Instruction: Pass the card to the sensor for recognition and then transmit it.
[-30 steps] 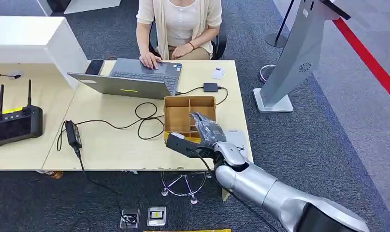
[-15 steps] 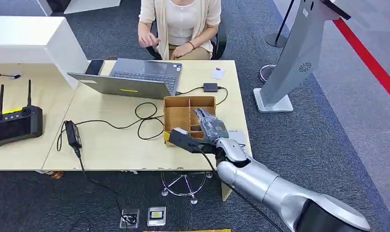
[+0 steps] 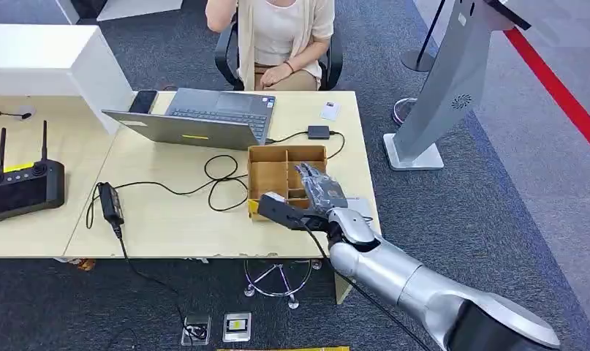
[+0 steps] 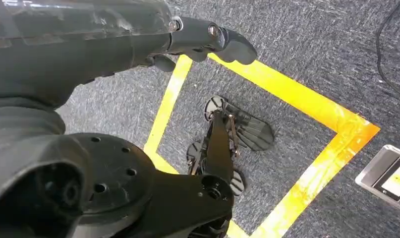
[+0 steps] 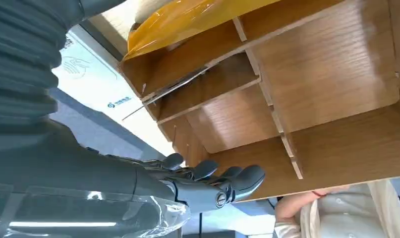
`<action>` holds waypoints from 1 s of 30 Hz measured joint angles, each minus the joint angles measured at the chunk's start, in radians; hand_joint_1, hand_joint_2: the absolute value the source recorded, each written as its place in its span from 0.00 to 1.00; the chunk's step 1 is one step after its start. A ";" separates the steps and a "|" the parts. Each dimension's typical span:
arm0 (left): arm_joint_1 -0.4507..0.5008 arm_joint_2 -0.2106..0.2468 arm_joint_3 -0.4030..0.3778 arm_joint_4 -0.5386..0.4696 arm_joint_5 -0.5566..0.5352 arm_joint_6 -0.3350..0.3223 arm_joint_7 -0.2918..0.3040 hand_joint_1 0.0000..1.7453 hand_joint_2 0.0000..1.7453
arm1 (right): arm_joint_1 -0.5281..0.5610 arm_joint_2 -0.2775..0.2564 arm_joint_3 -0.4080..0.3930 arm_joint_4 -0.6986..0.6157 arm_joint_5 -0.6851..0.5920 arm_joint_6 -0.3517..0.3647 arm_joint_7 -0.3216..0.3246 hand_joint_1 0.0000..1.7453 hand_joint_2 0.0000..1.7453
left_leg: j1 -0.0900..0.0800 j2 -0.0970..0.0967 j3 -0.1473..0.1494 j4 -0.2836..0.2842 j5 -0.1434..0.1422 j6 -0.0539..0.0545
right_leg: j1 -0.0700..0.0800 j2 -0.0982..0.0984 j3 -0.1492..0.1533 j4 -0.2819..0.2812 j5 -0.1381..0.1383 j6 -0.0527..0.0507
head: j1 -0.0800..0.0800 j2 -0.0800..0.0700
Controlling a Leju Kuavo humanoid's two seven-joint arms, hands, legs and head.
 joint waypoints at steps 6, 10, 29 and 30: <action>0.000 0.003 -0.001 0.000 0.002 0.000 -0.002 0.00 0.00 | -0.003 -0.001 0.000 0.014 -0.005 0.000 0.000 0.00 1.00 | 0.000 0.000 0.000 0.000 0.000 0.000 | 0.000 0.000 0.000 0.000 0.000 0.000 | 0.000 0.000; 0.000 0.006 -0.002 0.000 0.002 -0.002 -0.002 0.00 0.00 | -0.004 -0.002 0.000 0.021 -0.005 0.000 0.002 0.00 1.00 | 0.000 0.000 0.000 0.000 0.000 0.000 | 0.000 0.000 0.000 0.000 0.000 0.000 | 0.000 0.000; -0.002 0.010 -0.018 0.000 0.008 -0.008 -0.007 0.00 0.00 | -0.007 -0.002 0.000 0.041 -0.018 0.000 0.000 1.00 1.00 | 0.000 0.000 0.000 0.000 0.000 0.000 | 0.000 0.000 0.000 0.000 0.000 0.000 | 0.000 0.000; -0.002 0.010 -0.018 0.000 0.008 -0.008 -0.007 0.00 0.00 | -0.007 -0.002 0.000 0.042 -0.020 0.000 -0.001 1.00 1.00 | 0.000 0.000 0.000 0.000 0.000 0.000 | 0.000 0.000 0.000 0.000 0.000 0.000 | 0.000 0.000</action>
